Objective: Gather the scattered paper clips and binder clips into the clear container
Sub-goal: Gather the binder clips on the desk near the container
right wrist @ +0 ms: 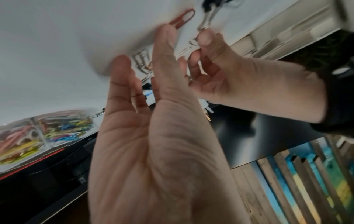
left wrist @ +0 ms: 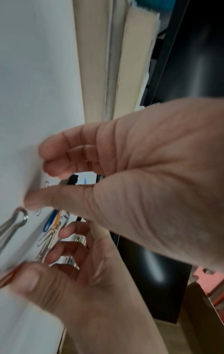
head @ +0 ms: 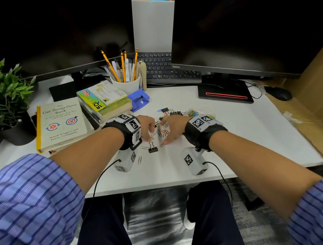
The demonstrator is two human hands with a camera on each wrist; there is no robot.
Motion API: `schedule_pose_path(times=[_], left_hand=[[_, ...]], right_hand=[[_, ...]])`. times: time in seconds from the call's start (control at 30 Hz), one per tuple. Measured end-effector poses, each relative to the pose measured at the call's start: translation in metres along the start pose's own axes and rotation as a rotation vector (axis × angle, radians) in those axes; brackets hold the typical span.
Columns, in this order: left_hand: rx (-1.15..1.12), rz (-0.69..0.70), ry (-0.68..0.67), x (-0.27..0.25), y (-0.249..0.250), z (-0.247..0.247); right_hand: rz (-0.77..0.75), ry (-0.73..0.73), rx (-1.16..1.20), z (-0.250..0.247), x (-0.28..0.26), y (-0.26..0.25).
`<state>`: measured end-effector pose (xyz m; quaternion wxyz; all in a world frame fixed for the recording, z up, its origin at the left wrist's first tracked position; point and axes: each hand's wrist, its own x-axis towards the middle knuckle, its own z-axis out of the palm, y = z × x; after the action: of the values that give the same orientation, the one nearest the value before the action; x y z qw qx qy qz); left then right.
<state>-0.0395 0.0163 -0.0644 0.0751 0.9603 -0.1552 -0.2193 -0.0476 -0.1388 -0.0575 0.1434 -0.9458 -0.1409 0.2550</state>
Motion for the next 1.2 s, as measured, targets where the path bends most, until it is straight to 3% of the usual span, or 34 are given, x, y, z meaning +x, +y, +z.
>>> schedule_pose_path(times=[0.17, 0.27, 0.4, 0.6, 0.93, 1.1, 1.2], left_hand=[[0.008, -0.032, 0.089, 0.000, 0.007, 0.001], [-0.069, -0.055, 0.051, 0.001, 0.005, 0.000], [-0.146, -0.070, 0.011, 0.003, 0.012, 0.000], [-0.016, -0.058, 0.097, 0.004, 0.037, 0.005], [-0.016, -0.089, 0.127, 0.012, 0.036, -0.001], [-0.111, -0.118, 0.113, 0.019, 0.027, 0.003], [-0.261, -0.098, 0.073, 0.021, 0.017, 0.003]], right_hand=[[0.037, 0.075, -0.038, -0.004, -0.002, 0.010], [0.048, 0.048, -0.030, -0.004, -0.005, 0.013], [-0.006, 0.153, -0.069, 0.005, 0.000, 0.007], [-0.017, 0.221, -0.149, 0.009, 0.010, -0.009], [-0.011, 0.257, -0.105, 0.011, 0.017, -0.005], [0.030, 0.272, 0.151, 0.008, 0.019, 0.008], [0.056, 0.203, 0.685, 0.012, 0.019, 0.019]])
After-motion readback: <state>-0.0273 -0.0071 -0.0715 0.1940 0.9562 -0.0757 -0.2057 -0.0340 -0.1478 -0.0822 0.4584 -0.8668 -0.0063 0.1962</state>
